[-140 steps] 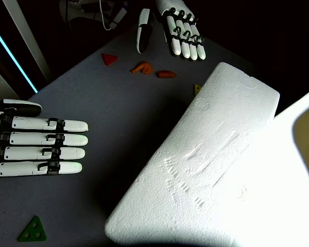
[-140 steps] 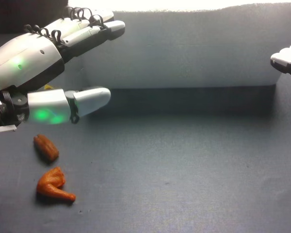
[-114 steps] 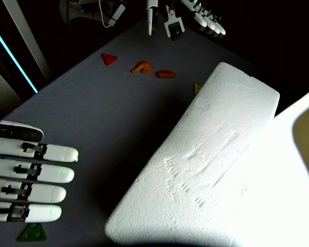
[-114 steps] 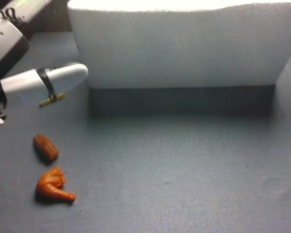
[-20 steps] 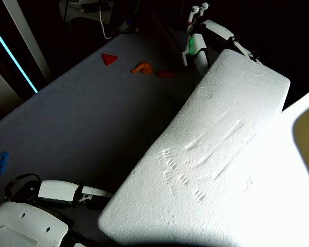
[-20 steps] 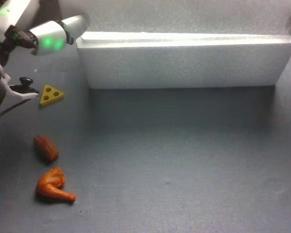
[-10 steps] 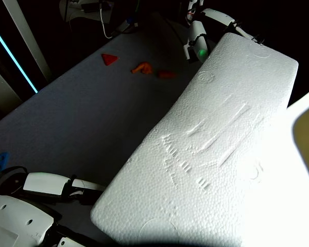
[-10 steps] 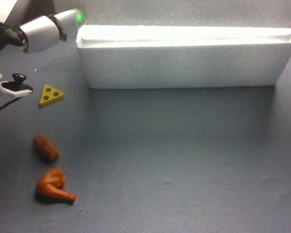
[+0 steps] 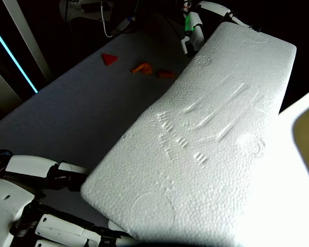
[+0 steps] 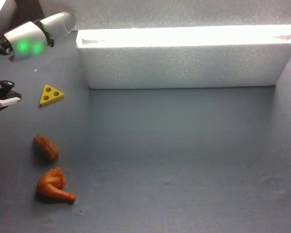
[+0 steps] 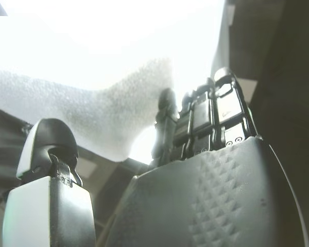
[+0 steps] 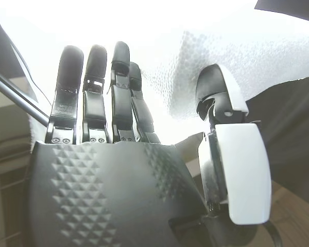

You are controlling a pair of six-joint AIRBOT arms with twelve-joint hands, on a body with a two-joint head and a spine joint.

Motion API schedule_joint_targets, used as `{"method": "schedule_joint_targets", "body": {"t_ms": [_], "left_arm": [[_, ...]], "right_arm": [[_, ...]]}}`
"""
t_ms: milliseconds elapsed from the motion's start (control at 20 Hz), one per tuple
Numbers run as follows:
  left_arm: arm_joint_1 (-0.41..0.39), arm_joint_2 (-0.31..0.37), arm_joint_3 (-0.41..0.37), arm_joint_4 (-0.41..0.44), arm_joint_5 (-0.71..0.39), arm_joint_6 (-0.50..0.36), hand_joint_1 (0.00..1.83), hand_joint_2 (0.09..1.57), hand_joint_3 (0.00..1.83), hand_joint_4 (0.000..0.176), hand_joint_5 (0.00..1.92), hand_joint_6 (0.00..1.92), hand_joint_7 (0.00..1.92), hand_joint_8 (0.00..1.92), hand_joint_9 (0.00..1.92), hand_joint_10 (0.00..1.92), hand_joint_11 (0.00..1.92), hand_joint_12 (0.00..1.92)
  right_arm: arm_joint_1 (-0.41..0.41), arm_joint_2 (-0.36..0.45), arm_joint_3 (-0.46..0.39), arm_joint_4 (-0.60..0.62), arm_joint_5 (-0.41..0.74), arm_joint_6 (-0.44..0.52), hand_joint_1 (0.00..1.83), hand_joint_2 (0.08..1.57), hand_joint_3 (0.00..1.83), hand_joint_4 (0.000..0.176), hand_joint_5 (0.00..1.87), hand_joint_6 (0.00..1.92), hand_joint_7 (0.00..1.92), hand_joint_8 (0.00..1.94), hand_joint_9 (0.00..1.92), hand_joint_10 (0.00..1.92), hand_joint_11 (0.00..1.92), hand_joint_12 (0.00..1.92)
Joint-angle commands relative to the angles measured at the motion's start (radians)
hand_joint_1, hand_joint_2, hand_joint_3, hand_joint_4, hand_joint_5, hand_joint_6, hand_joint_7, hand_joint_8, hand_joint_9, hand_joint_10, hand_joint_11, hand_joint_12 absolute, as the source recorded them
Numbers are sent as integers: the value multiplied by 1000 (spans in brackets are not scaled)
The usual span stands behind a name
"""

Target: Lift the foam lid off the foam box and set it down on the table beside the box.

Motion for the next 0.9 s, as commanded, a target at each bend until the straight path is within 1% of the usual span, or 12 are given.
{"method": "schedule_joint_targets", "body": {"t_ms": [0,50,100,200,250,400,500,600,700,750,800,850], "left_arm": [[0,7,-10,80,-136,-2,470,1123,9,1,260,7,10,3,0,0,32,18],[9,15,-20,83,-146,-1,483,1118,5,1,268,10,11,3,0,0,32,21],[16,21,-28,85,-151,2,480,1123,0,0,273,1,15,6,0,0,6,227],[31,33,-46,91,-156,8,453,1114,0,0,275,4,34,0,0,0,0,476],[40,39,-55,93,-156,9,444,1125,1,0,275,1,48,0,0,0,0,343],[70,64,-86,95,-172,10,424,1161,0,0,242,2,33,1,0,0,0,56],[93,88,-119,96,-193,20,395,1160,0,0,234,0,40,1,0,0,0,217],[112,109,-149,103,-218,26,411,1149,1,0,230,1,32,8,7,3,0,383],[126,125,-175,112,-224,33,414,1134,0,0,238,1,8,4,0,0,0,205],[137,133,-188,115,-227,34,436,1121,0,10,250,3,1,0,0,0,0,129],[147,139,-197,115,-230,35,439,1116,0,11,253,3,3,1,0,0,0,115],[155,143,-206,115,-233,34,426,1120,0,1,253,2,21,1,0,0,0,201]], "right_arm": [[0,11,-11,-76,128,7,574,1257,0,0,17,910,163,743,0,1236,0,1831],[-13,23,-25,-78,141,7,588,1247,0,0,3,971,102,771,0,1151,0,1851],[-25,35,-39,-82,152,5,575,1245,0,0,0,938,86,778,0,1125,0,1861],[-52,59,-70,-88,174,-2,592,1269,2,0,55,693,142,645,0,1082,0,1792],[-61,66,-80,-90,181,-2,605,1277,2,0,86,667,185,666,0,1200,0,1849],[-86,90,-112,-104,196,-2,582,1280,0,0,60,705,127,440,0,802,0,1670],[-99,108,-136,-121,205,-4,556,1293,1,0,85,578,170,285,0,714,0,1560],[-117,128,-164,-135,213,-8,471,1301,0,0,116,517,290,270,15,954,0,1700],[-142,143,-186,-137,229,-8,481,1292,0,0,125,454,221,175,0,716,0,1584],[-158,150,-197,-137,235,-8,482,1294,0,0,145,422,284,162,15,829,0,1661],[-171,156,-206,-138,238,-8,483,1303,2,0,176,437,332,165,24,911,0,1709],[-180,161,-214,-141,239,-7,487,1300,0,0,183,443,314,141,4,849,0,1657]]}}
